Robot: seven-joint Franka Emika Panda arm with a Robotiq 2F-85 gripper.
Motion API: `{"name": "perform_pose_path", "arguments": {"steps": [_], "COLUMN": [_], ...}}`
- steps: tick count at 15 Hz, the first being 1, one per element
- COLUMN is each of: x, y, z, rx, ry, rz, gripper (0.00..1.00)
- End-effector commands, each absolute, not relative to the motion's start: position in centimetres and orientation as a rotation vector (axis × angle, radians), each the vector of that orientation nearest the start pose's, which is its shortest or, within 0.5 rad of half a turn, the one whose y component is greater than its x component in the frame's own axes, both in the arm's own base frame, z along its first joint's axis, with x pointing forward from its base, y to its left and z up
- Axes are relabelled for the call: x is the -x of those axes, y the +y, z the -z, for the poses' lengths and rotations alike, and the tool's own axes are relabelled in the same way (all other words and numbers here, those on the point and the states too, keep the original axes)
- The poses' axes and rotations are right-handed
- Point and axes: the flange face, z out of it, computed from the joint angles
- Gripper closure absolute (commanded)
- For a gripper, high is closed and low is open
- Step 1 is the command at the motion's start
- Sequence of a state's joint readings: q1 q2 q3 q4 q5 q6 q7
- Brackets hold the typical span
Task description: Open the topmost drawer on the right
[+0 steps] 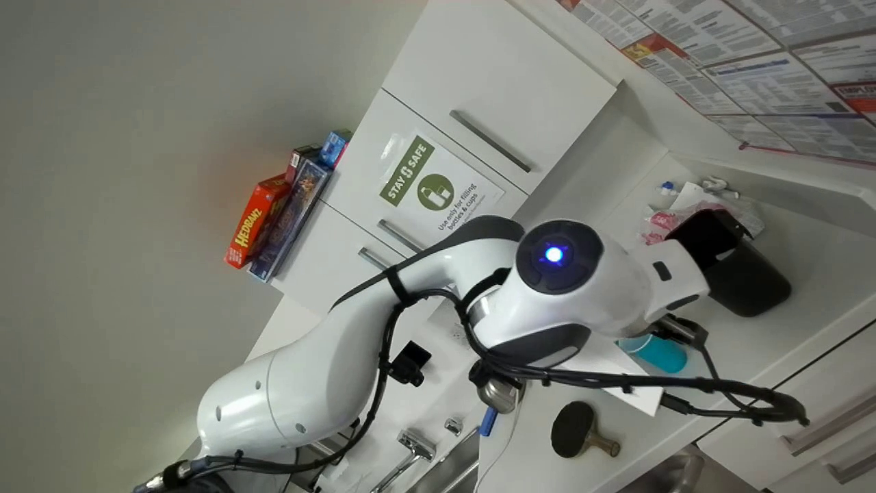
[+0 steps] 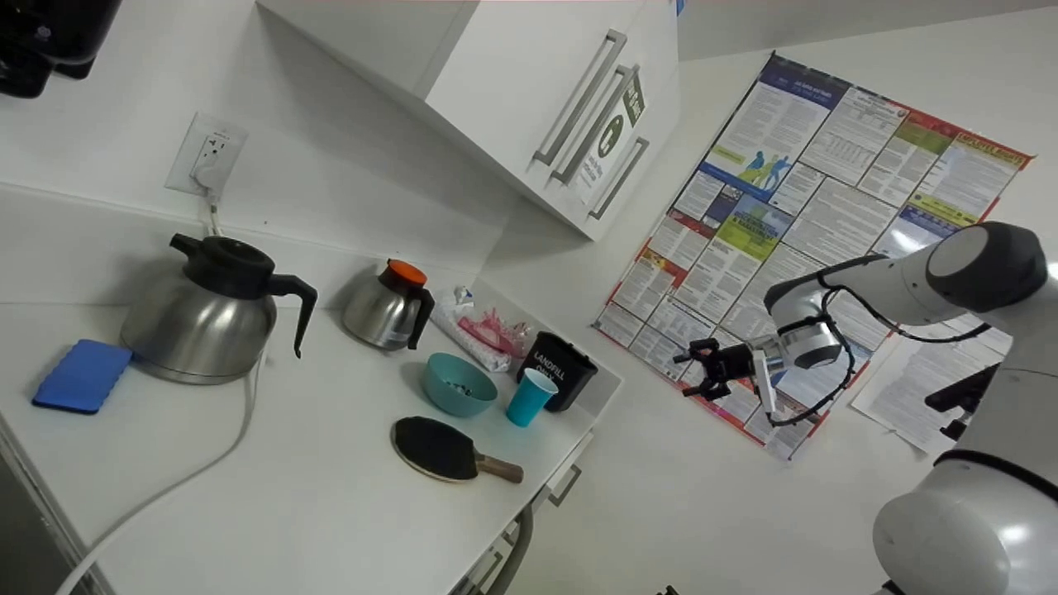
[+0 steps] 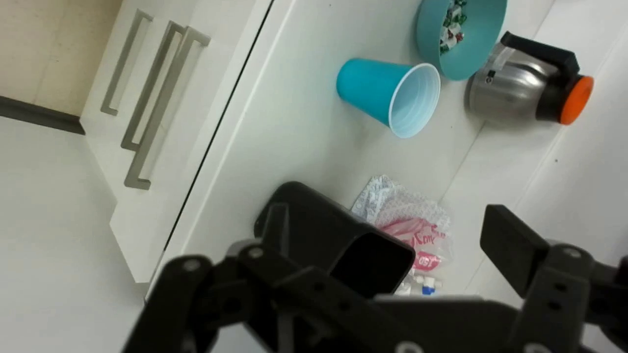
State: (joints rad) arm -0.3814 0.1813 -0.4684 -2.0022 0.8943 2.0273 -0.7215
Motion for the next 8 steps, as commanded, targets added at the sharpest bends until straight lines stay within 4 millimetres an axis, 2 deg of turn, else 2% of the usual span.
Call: {"name": "perform_pose_path", "arguments": {"steps": [1, 5, 8], "x": [-42.9, -42.6, -42.9], "y": [-44.1, -47.3, -48.6], "z": [-33.2, -26.3, -21.5], "rx": [2.274, 2.138, 2.059], "ry": [0.747, 0.764, 0.755], "rz": [0.617, 0.606, 0.561], "gripper": [0.00, 0.00, 0.00]}}
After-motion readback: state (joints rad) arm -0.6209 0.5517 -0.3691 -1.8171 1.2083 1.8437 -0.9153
